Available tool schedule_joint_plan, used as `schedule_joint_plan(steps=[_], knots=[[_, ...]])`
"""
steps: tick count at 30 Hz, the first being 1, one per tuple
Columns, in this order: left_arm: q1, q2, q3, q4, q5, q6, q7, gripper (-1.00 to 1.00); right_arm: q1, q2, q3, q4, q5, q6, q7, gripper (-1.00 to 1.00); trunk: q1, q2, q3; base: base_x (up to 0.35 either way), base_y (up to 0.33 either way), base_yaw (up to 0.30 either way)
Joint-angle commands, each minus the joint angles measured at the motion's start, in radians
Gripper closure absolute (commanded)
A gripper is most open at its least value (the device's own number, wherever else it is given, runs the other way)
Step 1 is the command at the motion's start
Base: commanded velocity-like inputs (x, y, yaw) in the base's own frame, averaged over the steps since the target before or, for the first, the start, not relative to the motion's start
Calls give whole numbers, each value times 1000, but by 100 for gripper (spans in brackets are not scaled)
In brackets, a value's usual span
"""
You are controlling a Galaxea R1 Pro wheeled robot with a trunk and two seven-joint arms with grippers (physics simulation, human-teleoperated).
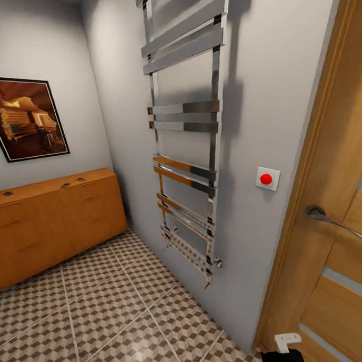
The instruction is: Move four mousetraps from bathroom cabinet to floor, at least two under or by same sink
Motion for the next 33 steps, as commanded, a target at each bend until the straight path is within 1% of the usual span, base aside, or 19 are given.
schedule_joint_plan(steps=[1,33], knots=[[-1,0,0,-1,-1,6,1,-100,0,0,1,-2,3,5,0,-100,-4,6,2,0,0,300],[-1,-1,0,0,-1,6,1,-100,1,0,-1,-2,2,5,0,-100,-127,230,102,0,0,300]])
